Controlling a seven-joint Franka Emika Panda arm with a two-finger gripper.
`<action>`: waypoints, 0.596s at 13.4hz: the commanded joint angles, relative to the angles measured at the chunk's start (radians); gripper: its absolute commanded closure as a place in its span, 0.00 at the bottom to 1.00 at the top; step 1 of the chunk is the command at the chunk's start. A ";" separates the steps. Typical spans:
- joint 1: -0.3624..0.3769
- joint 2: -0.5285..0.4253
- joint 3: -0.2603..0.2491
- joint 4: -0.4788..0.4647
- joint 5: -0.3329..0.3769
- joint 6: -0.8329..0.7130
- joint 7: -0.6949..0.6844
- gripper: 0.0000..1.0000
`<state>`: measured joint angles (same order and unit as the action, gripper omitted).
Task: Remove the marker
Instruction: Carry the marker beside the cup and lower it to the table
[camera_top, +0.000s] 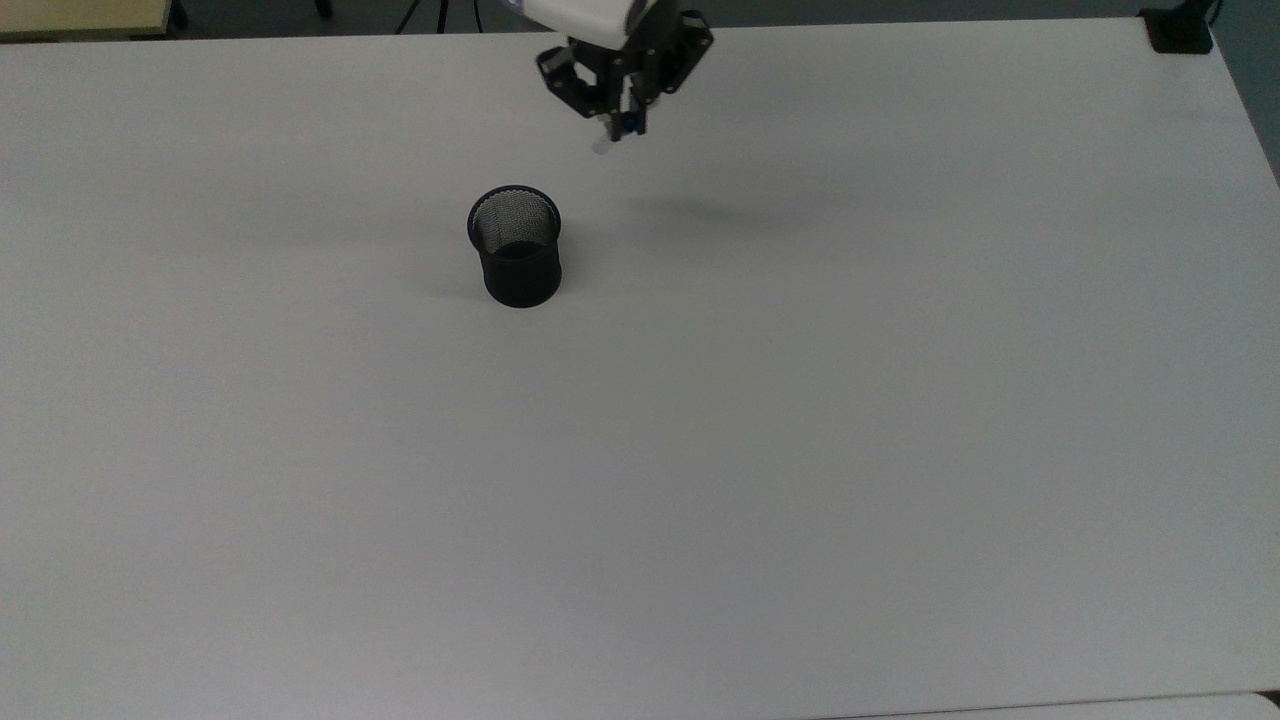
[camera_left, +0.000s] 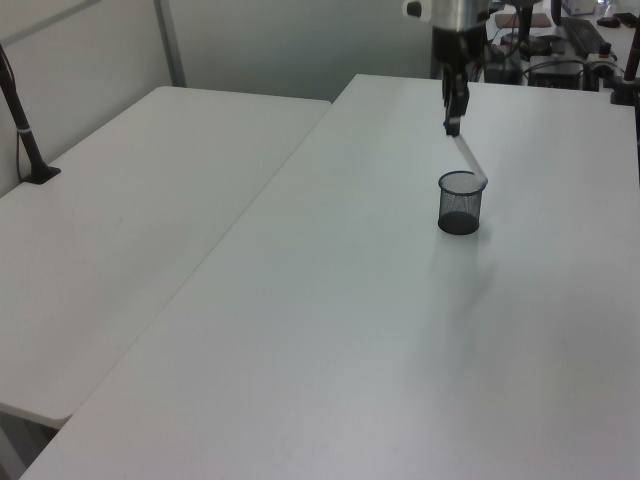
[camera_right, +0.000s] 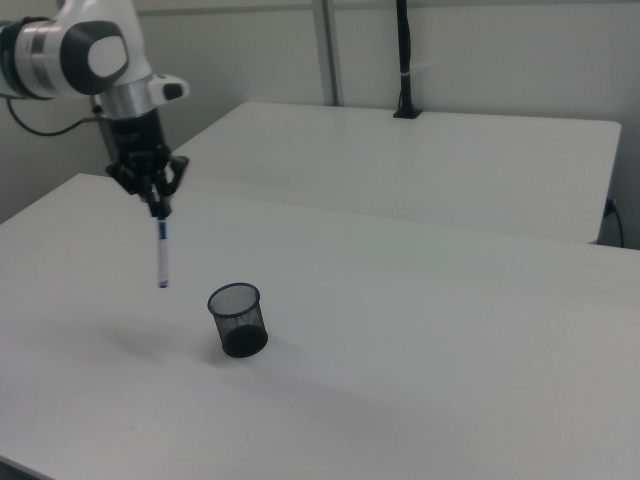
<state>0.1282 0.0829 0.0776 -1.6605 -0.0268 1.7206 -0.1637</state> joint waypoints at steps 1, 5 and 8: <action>0.088 0.073 -0.012 0.007 0.034 -0.007 0.162 0.97; 0.145 0.167 -0.012 0.004 0.031 0.069 0.242 0.96; 0.160 0.225 -0.012 0.004 0.028 0.138 0.256 0.93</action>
<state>0.2646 0.2557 0.0792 -1.6633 -0.0090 1.7899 0.0587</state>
